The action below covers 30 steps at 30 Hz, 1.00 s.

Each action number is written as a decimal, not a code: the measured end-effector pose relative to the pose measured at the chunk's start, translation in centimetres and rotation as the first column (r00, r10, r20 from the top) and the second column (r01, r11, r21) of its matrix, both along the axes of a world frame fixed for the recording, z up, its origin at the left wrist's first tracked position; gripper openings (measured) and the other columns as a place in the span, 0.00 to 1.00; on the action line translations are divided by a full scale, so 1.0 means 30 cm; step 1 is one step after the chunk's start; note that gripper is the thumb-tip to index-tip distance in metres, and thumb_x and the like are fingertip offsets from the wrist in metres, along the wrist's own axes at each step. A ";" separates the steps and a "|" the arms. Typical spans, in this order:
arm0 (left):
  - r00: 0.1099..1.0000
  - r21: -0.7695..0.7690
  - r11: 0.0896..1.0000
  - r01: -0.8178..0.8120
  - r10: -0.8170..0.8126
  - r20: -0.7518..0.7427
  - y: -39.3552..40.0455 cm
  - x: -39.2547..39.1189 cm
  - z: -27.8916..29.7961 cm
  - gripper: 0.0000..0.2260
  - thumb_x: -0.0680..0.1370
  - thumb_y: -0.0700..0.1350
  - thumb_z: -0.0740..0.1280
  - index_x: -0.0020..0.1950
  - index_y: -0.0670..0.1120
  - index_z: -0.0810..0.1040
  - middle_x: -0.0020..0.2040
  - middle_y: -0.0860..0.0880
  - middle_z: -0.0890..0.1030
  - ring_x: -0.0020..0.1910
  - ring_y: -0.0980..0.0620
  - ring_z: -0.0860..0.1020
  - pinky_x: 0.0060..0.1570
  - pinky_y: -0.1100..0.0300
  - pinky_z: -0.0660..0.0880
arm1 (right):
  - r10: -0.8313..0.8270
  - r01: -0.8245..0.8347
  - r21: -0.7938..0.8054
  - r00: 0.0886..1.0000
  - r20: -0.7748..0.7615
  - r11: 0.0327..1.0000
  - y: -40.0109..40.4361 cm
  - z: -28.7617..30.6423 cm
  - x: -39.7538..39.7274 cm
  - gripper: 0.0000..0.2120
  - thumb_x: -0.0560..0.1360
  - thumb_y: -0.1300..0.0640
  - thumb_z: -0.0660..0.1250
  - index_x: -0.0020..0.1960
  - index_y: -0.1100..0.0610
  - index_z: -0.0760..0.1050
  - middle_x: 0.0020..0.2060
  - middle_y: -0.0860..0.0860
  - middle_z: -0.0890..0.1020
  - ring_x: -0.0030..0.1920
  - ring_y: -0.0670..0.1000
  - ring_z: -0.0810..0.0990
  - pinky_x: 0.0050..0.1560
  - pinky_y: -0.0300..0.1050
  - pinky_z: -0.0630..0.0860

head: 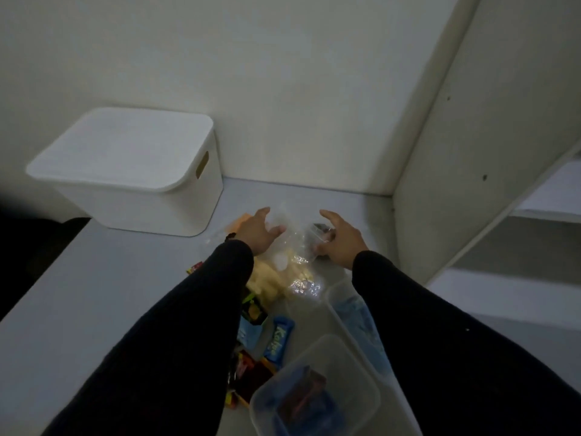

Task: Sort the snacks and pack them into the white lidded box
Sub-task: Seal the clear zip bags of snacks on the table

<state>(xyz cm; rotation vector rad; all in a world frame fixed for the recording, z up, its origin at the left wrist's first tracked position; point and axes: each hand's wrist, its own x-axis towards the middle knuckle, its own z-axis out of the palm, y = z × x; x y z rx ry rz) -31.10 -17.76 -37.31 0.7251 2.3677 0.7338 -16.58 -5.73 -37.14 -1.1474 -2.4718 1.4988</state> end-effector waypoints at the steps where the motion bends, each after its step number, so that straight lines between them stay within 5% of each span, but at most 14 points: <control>1: 1.000 0.004 1.000 0.014 -0.014 0.016 0.018 -0.022 -0.015 0.30 0.78 0.52 0.65 0.77 0.46 0.57 0.73 0.42 0.67 0.70 0.44 0.68 0.67 0.54 0.65 | -0.033 0.033 -0.010 0.999 -0.018 0.999 0.007 -0.010 -0.007 0.36 0.71 0.67 0.71 0.74 0.51 0.62 0.42 0.44 0.74 0.48 0.49 0.74 0.46 0.34 0.70; 3: 0.998 0.015 0.999 0.049 -0.050 0.025 0.045 -0.059 -0.038 0.27 0.78 0.51 0.65 0.74 0.45 0.62 0.70 0.43 0.71 0.68 0.45 0.70 0.65 0.56 0.66 | -0.114 0.112 -0.054 0.992 -0.052 0.992 0.012 -0.026 -0.020 0.33 0.70 0.68 0.70 0.71 0.52 0.66 0.39 0.45 0.74 0.43 0.48 0.74 0.38 0.32 0.70; 7: 0.991 0.212 0.977 0.002 -0.030 0.130 0.050 -0.118 -0.066 0.11 0.76 0.46 0.69 0.57 0.46 0.77 0.49 0.47 0.80 0.53 0.47 0.79 0.54 0.57 0.73 | -0.316 0.297 -0.178 0.944 -0.094 0.938 0.008 -0.037 -0.039 0.25 0.69 0.67 0.71 0.64 0.55 0.75 0.37 0.49 0.75 0.39 0.51 0.76 0.44 0.43 0.76; 10: 0.965 0.395 0.912 -0.114 0.007 0.263 0.018 -0.145 -0.032 0.03 0.76 0.43 0.69 0.43 0.49 0.78 0.39 0.51 0.79 0.39 0.53 0.78 0.42 0.59 0.74 | -0.472 0.424 -0.258 0.866 -0.164 0.868 -0.019 -0.005 -0.065 0.16 0.69 0.68 0.71 0.55 0.58 0.80 0.37 0.51 0.78 0.36 0.49 0.77 0.39 0.40 0.77; 14: 0.904 0.565 0.788 -0.244 -0.026 0.427 -0.034 -0.164 0.066 0.02 0.78 0.42 0.66 0.46 0.46 0.78 0.41 0.51 0.79 0.39 0.55 0.78 0.42 0.61 0.74 | -0.609 0.492 -0.390 0.741 -0.283 0.779 -0.094 0.096 -0.107 0.08 0.70 0.64 0.72 0.44 0.53 0.78 0.38 0.50 0.80 0.37 0.48 0.78 0.36 0.37 0.75; 21: 0.825 0.679 0.618 -0.397 -0.084 0.559 -0.166 -0.130 0.262 0.05 0.79 0.48 0.64 0.45 0.54 0.79 0.43 0.54 0.77 0.44 0.55 0.76 0.47 0.53 0.74 | -0.698 0.429 -0.563 0.553 -0.454 0.706 -0.248 0.318 -0.156 0.04 0.75 0.59 0.69 0.43 0.52 0.76 0.39 0.47 0.80 0.40 0.46 0.77 0.44 0.40 0.72; 30: 0.840 0.784 0.408 -0.468 -0.071 0.538 -0.327 -0.031 0.454 0.06 0.79 0.47 0.65 0.45 0.53 0.80 0.43 0.59 0.82 0.41 0.59 0.76 0.48 0.55 0.74 | -0.507 0.377 -0.352 0.493 -0.707 0.857 -0.423 0.518 -0.080 0.08 0.76 0.60 0.67 0.39 0.53 0.78 0.35 0.46 0.81 0.37 0.45 0.76 0.40 0.38 0.71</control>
